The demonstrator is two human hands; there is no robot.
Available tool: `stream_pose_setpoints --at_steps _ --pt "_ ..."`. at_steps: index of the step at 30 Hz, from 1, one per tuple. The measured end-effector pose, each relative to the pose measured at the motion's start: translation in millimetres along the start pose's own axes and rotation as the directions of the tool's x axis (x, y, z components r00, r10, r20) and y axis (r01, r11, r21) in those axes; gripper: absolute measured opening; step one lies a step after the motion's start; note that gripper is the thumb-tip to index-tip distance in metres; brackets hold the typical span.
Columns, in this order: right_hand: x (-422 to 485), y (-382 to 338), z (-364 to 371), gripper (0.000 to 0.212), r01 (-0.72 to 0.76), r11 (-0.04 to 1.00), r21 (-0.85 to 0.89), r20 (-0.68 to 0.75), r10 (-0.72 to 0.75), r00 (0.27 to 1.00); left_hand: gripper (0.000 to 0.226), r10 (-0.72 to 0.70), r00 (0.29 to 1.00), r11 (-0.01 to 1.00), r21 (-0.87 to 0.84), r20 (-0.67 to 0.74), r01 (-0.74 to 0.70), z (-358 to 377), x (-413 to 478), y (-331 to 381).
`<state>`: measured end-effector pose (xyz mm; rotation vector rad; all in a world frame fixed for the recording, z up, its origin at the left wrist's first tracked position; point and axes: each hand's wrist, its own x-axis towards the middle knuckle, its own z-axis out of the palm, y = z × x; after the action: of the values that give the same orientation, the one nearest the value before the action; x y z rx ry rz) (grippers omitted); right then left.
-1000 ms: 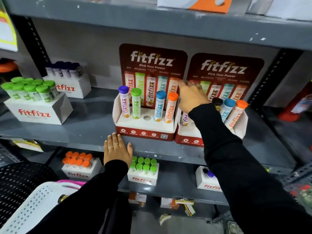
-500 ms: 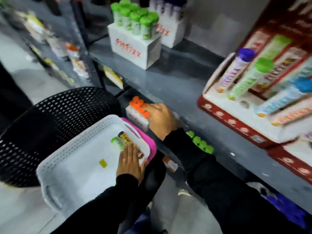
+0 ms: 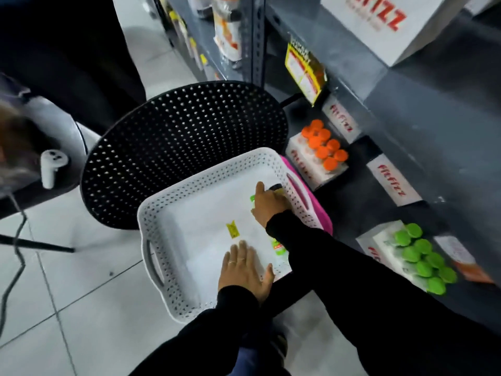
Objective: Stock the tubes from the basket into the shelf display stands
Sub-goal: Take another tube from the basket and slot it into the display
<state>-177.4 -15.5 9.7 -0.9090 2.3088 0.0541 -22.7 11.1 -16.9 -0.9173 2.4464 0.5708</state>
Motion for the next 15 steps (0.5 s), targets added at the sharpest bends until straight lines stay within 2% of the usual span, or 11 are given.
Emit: stream_pose_setpoints --at_steps 5,8,11,14,15 --pt "-11 -3 -13 0.046 0.064 0.995 0.073 -0.073 -0.058 0.996 0.101 -0.004 0.999 1.000 0.012 0.034 0.004 1 -1 1" --pt "-31 10 -43 0.031 0.059 0.994 0.093 0.028 -0.062 0.998 0.090 0.013 1.000 1.000 0.009 0.028 -0.013 2 0 2" --pt "-61 30 -70 0.015 0.077 0.993 0.091 0.120 -0.087 0.989 0.098 0.027 1.000 1.000 0.007 0.014 -0.028 2 -1 2" --pt "-105 46 -97 0.043 0.085 0.986 0.145 0.104 -0.101 0.989 0.101 0.038 0.999 0.999 0.020 -0.007 -0.038 4 -2 2" --pt "-121 52 -104 0.042 0.077 0.985 0.155 0.071 -0.089 0.994 0.099 0.042 0.999 0.999 0.025 -0.022 -0.041 3 -2 3"
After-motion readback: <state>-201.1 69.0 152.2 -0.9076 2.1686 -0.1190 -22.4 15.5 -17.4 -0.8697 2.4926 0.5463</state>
